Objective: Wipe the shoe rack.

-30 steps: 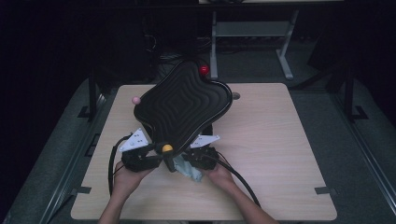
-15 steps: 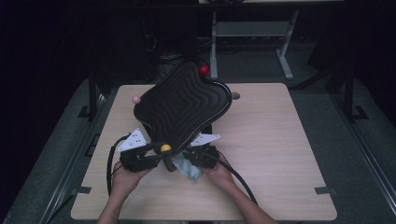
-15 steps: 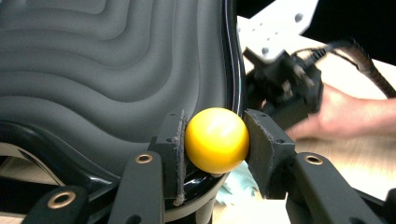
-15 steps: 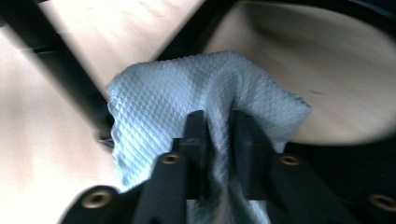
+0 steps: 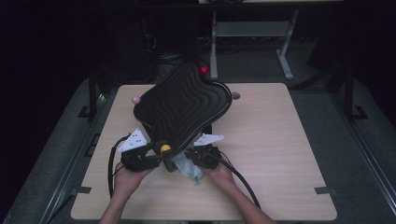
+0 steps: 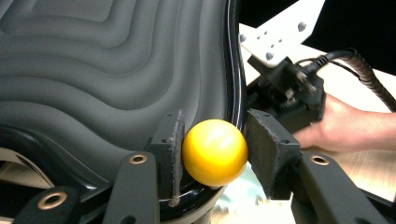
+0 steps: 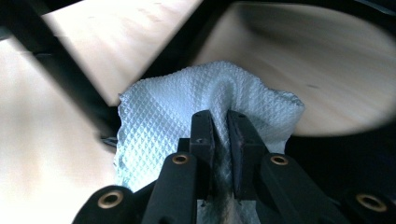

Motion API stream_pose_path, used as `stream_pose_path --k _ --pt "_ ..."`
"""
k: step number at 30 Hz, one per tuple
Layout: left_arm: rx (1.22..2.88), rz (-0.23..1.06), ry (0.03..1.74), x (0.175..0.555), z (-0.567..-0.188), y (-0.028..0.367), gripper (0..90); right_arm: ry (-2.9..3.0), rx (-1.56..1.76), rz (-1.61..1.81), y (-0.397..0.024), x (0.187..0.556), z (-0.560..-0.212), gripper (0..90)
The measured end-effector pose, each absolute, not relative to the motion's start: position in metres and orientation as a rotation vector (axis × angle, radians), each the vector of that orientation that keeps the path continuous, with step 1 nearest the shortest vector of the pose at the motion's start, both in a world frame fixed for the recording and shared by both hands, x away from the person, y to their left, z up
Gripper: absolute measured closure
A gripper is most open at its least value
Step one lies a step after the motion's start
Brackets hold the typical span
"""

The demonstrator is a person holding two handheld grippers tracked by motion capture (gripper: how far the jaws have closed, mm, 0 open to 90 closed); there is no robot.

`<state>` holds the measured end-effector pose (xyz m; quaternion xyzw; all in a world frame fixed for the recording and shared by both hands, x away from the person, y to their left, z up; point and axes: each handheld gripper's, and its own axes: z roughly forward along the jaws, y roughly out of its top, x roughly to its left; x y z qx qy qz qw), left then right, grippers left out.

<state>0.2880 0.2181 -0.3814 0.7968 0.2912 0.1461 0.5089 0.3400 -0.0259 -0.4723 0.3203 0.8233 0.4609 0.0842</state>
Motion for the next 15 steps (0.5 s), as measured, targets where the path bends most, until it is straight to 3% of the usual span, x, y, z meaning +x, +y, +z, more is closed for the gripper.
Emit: stream_pose_path --k 15 --pt "1.943 0.34 0.704 0.288 -0.381 0.228 59.9 2.446 0.931 1.326 -0.038 0.344 -0.471 81.4"
